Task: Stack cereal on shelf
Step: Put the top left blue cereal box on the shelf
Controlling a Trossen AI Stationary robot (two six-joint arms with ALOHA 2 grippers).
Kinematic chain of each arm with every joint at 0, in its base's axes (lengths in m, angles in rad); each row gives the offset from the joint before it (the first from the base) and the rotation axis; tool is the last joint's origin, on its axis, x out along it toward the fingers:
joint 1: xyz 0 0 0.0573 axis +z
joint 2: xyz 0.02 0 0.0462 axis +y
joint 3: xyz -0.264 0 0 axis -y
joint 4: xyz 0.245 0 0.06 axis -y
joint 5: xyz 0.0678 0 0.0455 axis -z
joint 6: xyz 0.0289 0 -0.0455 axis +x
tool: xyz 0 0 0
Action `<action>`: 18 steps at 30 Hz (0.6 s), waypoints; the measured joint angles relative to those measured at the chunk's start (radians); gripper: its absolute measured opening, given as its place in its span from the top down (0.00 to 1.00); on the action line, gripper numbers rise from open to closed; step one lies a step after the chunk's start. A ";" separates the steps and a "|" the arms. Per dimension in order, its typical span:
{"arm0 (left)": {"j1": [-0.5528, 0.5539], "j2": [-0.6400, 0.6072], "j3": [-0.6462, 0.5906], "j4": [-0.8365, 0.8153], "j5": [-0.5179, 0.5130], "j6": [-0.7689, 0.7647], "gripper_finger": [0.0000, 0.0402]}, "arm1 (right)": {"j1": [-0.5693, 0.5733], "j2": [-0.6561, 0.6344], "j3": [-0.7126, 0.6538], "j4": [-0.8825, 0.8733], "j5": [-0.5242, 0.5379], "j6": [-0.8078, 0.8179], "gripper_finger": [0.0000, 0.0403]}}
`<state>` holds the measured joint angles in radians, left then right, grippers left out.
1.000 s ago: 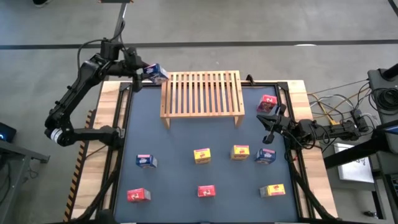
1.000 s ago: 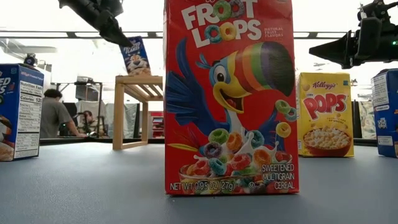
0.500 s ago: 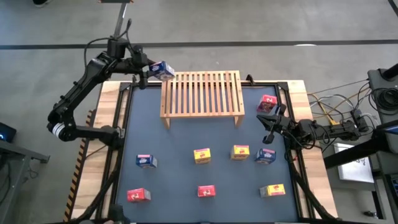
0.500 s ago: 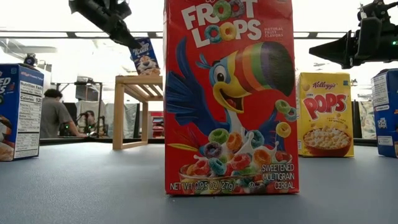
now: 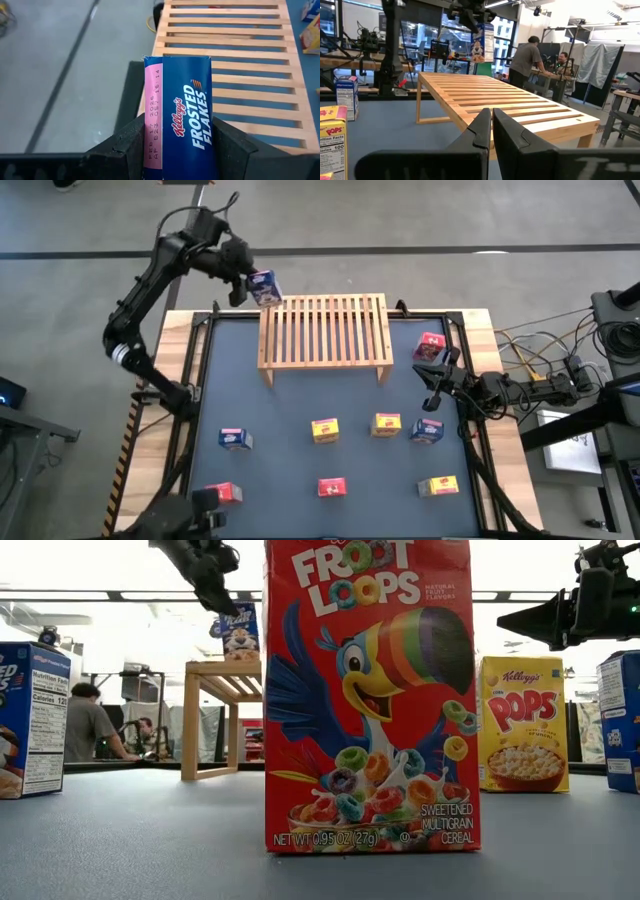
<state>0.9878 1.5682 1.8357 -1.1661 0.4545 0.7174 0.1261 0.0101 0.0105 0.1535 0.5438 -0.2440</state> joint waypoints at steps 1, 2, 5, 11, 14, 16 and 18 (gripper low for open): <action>-0.001 0.025 0.029 -0.018 0.000 0.004 0.60 | 0.000 0.000 0.000 0.000 0.000 -0.001 0.98; -0.006 0.047 0.054 -0.029 0.000 0.009 0.60 | 0.000 0.000 0.000 0.000 0.000 -0.001 0.98; -0.015 0.110 0.123 -0.055 -0.001 0.047 0.60 | 0.000 0.000 0.000 0.000 0.000 -0.001 0.98; -0.032 0.203 0.230 -0.121 -0.002 0.085 0.60 | 0.000 0.000 0.000 0.000 0.000 -0.001 0.98; -0.034 0.232 0.249 -0.142 -0.003 0.087 0.60 | 0.000 0.000 0.000 0.000 0.000 -0.001 0.98; -0.036 0.240 0.244 -0.143 -0.021 0.100 0.60 | 0.000 0.000 0.000 0.000 0.000 -0.001 0.98; -0.036 0.240 0.227 -0.145 -0.031 0.109 0.60 | 0.000 0.000 0.000 0.000 0.000 0.000 0.98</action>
<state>0.9516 1.8079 2.0624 -1.3113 0.4237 0.8259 0.1259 0.0097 0.0105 0.1534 0.5438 -0.2442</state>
